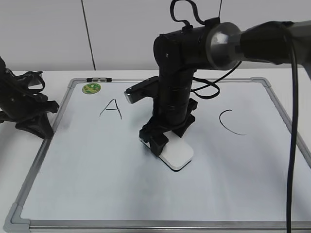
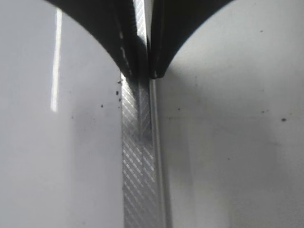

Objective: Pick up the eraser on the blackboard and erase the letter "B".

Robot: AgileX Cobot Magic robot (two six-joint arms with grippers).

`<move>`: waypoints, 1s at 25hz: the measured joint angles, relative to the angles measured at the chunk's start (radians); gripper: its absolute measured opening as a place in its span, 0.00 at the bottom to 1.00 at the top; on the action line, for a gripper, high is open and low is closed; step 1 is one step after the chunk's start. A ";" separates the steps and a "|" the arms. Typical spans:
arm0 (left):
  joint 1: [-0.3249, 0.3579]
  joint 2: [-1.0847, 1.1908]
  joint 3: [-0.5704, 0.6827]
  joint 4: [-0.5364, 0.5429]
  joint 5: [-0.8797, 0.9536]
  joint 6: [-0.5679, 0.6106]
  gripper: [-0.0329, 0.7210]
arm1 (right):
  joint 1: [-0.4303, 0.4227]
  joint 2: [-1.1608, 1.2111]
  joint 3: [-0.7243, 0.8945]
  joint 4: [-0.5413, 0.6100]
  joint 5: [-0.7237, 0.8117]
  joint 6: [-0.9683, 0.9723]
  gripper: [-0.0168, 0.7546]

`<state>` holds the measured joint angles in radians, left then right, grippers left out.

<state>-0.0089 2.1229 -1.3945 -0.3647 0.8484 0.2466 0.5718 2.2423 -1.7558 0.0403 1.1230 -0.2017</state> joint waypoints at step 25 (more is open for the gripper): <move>0.000 0.000 0.000 -0.002 0.006 0.000 0.09 | -0.173 -0.178 0.035 -0.150 0.068 0.056 0.71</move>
<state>-0.0089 2.1229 -1.3945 -0.3670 0.8543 0.2466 0.3984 2.0644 -1.7203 -0.1093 1.1912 -0.1456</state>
